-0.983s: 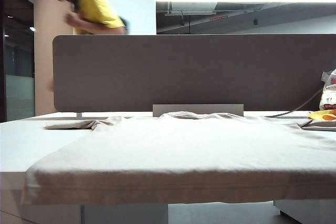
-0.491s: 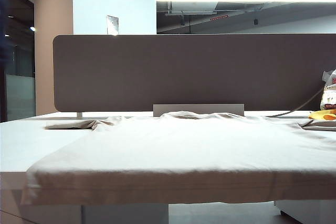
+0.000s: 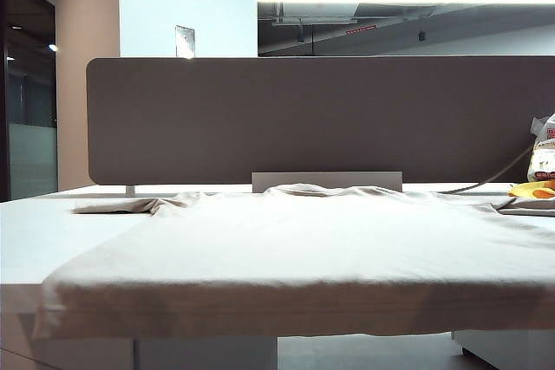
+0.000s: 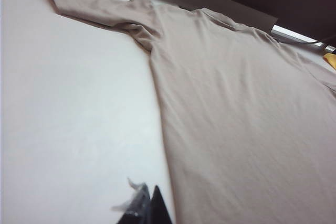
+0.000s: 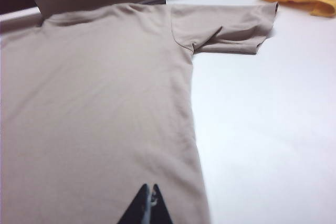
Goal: Fold the bottom side of the T-shirt horizontally towards the center, about one-third of the way, then fold the sleeve back towards the center, creating a straight line along the edge of the T-shirt, and finally fold the bottom of the T-shirt up towards the top, creating a neat rectangle.
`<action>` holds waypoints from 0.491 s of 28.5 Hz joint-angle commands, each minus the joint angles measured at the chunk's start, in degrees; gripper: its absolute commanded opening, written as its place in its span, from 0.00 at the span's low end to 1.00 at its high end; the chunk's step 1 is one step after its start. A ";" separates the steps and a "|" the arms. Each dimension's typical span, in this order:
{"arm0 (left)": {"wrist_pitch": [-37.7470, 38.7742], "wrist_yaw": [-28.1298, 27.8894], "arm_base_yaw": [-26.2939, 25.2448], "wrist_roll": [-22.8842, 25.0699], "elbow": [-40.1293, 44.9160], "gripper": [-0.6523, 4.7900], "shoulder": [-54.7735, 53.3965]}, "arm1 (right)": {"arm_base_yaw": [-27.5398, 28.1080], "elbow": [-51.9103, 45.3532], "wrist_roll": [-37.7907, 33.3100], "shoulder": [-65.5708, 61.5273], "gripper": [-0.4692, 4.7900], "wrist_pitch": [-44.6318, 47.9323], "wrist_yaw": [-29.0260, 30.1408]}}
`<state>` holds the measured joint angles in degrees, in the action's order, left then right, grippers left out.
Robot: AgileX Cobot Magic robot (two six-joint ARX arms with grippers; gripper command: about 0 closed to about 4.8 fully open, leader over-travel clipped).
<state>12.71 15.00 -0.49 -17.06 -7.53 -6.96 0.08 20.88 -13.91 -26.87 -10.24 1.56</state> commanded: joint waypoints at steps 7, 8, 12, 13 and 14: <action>-2.36 1.99 3.54 0.83 -11.21 0.11 -28.09 | 0.17 8.26 -0.35 -18.45 0.07 -2.97 0.66; -2.54 1.97 4.68 1.05 -12.13 0.11 -31.12 | 0.37 8.63 -0.81 -19.96 0.07 -3.56 1.40; -4.35 3.52 9.70 1.64 -14.45 0.14 -42.82 | 3.41 8.79 -3.65 -25.33 0.31 -5.27 5.66; -5.44 4.00 10.67 1.60 -14.45 0.20 -44.81 | 4.52 8.79 -3.85 -26.16 0.37 -5.90 6.64; -6.32 4.31 11.72 1.44 -14.45 0.28 -46.93 | 6.12 8.79 -3.93 -27.10 0.42 -6.73 7.78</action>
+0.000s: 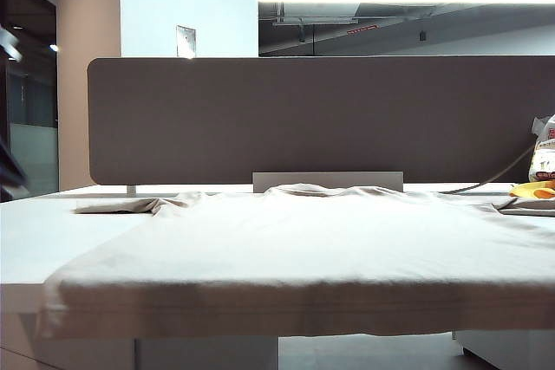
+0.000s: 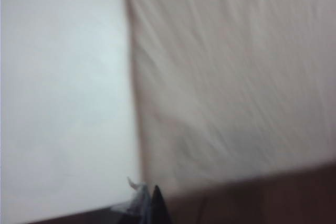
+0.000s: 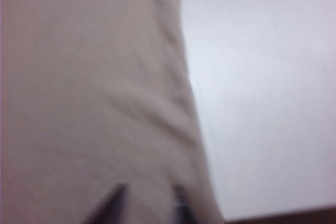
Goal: Fold the bottom side of the T-shirt horizontally towards the center, about one-third of the way, then fold the sleeve back towards the center, creating a straight line along the edge of the T-shirt, and finally fold the bottom of the T-shirt up towards the top, creating a neat rectangle.
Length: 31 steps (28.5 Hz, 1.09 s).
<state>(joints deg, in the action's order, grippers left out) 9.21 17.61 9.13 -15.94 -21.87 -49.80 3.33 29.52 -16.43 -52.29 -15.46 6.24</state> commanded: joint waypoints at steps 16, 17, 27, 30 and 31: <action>-5.68 3.39 5.25 -2.95 -0.11 0.63 -18.53 | 16.85 -0.20 -1.55 -10.80 0.68 -4.02 13.90; -5.42 3.41 5.25 -2.95 -0.11 0.63 -18.53 | 16.76 -0.20 -1.55 -11.52 0.68 -4.02 14.10; -4.20 2.99 5.25 -3.13 -0.04 0.63 -18.53 | 16.72 -0.20 -1.09 -19.50 0.68 -3.21 14.88; -4.44 2.99 5.25 -3.17 -0.07 0.63 -18.56 | 16.72 -0.20 -1.11 -21.55 0.68 -2.34 16.04; -4.44 2.99 5.25 -3.17 -0.07 0.63 -18.67 | 16.70 -0.20 -1.11 -22.05 0.68 -2.12 16.20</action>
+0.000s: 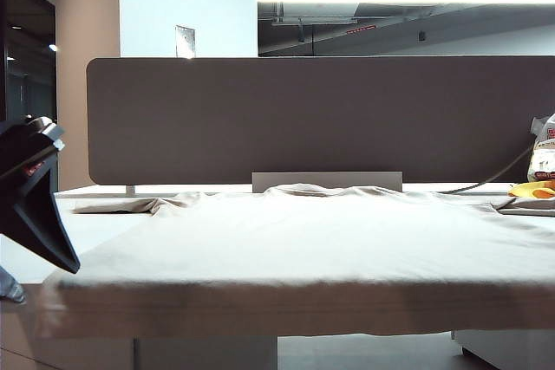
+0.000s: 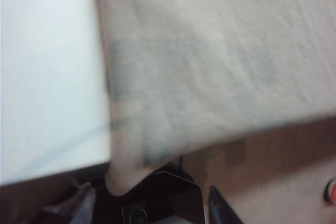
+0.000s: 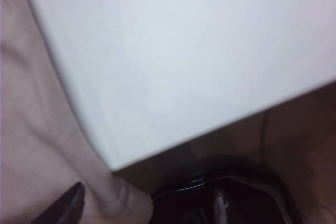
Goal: Fold the bottom side of the T-shirt horizontally towards the center, about one-third of the way, then fold the sleeve back towards the center, creating a straight line along the edge of the T-shirt, and finally fold the bottom of the T-shirt up towards the top, creating a neat rectangle.
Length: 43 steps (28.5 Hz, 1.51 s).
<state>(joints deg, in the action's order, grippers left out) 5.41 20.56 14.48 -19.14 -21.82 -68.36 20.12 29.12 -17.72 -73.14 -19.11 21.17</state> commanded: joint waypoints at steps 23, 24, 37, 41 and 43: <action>-9.68 2.82 -0.09 -2.29 -0.20 0.36 -9.57 | -2.67 0.20 0.17 -4.09 0.42 4.85 7.04; -9.81 2.84 -0.09 -2.29 -0.20 0.33 -9.57 | -2.78 0.20 0.17 -4.09 0.40 4.90 7.06; -11.65 4.39 -0.09 -2.34 -0.22 0.11 -9.57 | -3.04 0.20 0.17 -4.11 0.08 6.12 8.63; -11.85 7.04 -0.11 -2.34 -0.68 0.11 -9.55 | -2.97 0.37 -0.50 -4.04 0.08 7.72 13.22; -11.69 8.61 -0.11 -2.32 -1.49 0.11 -9.51 | -2.97 0.63 -1.68 -4.04 0.08 9.07 15.69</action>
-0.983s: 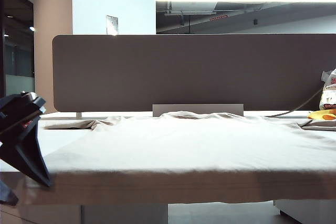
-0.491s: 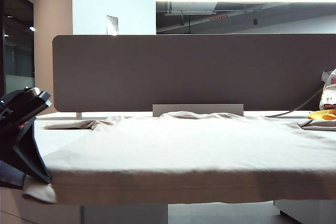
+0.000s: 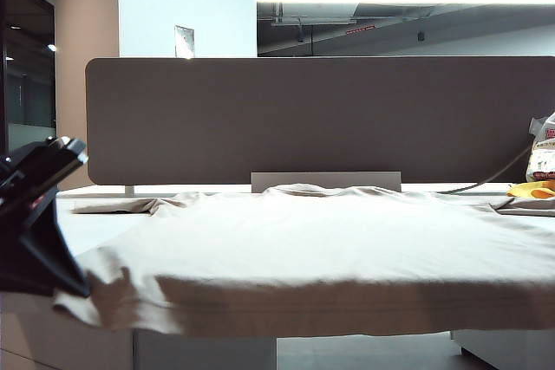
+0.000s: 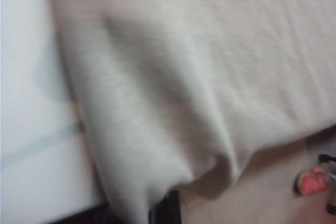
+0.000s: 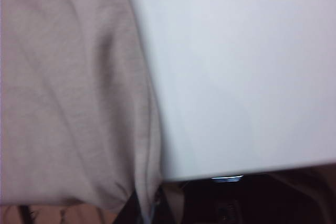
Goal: Fold the bottom side of the T-shirt horizontally towards the center, about one-third of the way, then fold the sleeve back towards the center, creating a straight line along the edge of the T-shirt, and finally fold the bottom of the T-shirt up towards the top, creating a neat rectangle.
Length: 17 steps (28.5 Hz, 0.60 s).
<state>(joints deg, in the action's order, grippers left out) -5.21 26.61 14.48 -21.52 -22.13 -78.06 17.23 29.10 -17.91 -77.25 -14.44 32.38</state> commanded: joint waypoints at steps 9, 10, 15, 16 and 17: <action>4.72 3.74 -0.17 1.99 -7.89 0.11 2.19 | -0.09 4.37 -3.67 1.70 0.08 5.22 8.87; 5.29 2.99 -0.20 2.12 -8.46 0.11 2.69 | -0.09 4.83 -3.93 1.86 0.08 5.27 8.90; 7.43 0.42 -0.42 3.08 -11.54 0.11 3.76 | -0.09 7.32 -4.68 1.81 0.08 5.31 8.90; 7.80 0.35 -0.48 3.13 -12.00 0.11 3.74 | -0.11 7.72 -4.81 1.81 0.08 5.29 8.90; 7.91 -0.20 -0.48 3.61 -12.41 0.11 3.74 | -0.09 8.17 -4.83 1.81 0.08 5.29 9.01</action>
<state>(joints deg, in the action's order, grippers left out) 2.09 27.27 14.00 -18.92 -34.06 -74.43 17.10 36.58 -22.48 -75.70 -9.74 40.82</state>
